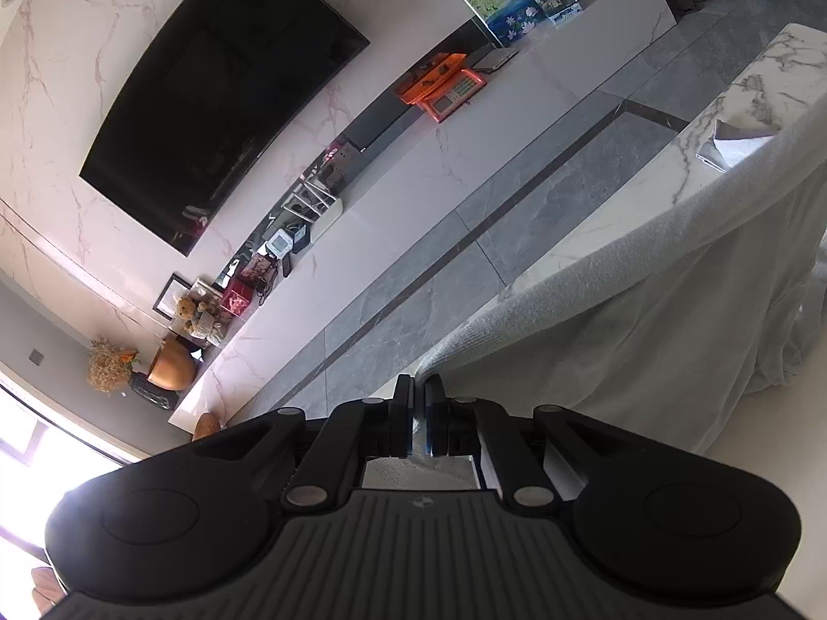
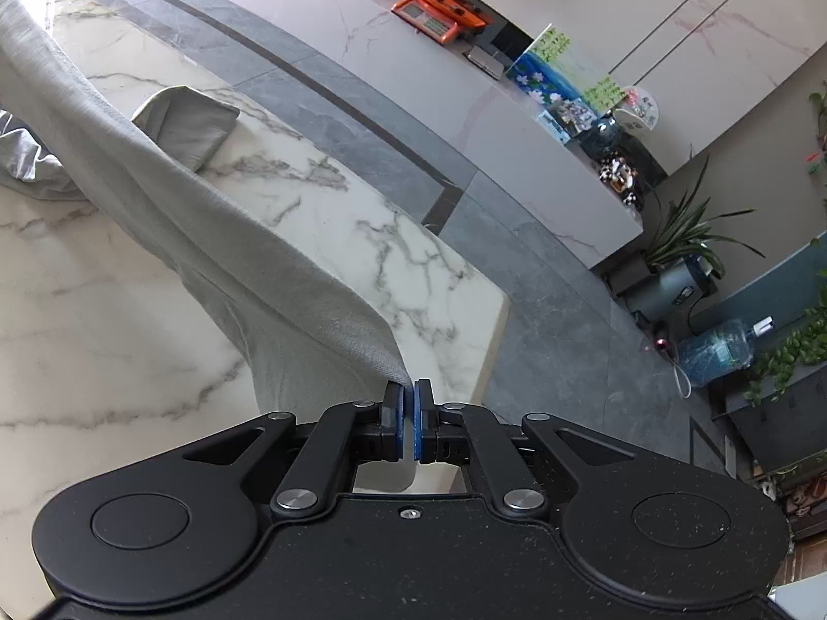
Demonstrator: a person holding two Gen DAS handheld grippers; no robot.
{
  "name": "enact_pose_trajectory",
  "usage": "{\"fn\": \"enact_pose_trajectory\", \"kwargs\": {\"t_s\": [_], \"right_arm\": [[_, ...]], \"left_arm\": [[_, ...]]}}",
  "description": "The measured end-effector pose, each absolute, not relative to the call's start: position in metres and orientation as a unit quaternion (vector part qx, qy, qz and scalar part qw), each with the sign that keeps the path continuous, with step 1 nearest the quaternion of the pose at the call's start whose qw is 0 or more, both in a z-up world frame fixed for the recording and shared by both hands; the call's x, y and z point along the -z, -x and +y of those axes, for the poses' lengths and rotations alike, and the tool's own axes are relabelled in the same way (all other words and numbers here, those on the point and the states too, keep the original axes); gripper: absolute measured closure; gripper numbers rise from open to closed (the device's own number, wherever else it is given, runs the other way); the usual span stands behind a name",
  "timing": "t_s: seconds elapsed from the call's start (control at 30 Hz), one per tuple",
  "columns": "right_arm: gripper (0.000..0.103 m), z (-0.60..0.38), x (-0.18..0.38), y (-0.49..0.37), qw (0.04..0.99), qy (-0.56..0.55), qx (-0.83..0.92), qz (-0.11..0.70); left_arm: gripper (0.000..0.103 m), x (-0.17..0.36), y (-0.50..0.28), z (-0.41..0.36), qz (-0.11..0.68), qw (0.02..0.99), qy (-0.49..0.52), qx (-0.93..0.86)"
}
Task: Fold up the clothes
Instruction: 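Lift the sweatshirt with both grippers and shake it out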
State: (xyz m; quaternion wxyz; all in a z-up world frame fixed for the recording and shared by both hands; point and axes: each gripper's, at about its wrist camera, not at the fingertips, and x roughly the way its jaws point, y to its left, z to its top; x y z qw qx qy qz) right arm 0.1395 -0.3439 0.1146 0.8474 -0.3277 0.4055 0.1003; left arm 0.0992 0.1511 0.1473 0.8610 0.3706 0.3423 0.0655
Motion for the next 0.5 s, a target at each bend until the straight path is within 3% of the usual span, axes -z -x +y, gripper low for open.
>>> {"fn": "enact_pose_trajectory", "kwargs": {"t_s": [0.23,0.5], "right_arm": [[0.102,-0.343,-0.156,-0.134,0.876,0.306,-0.058,0.368],[0.103,-0.346,-0.270,-0.116,0.918,0.296,0.036,0.263]], "left_arm": [[0.100,-0.189,-0.101,0.145,0.309,0.875,-0.361,-0.093],[0.100,-0.281,-0.087,0.126,0.224,0.892,-0.369,-0.134]]}}
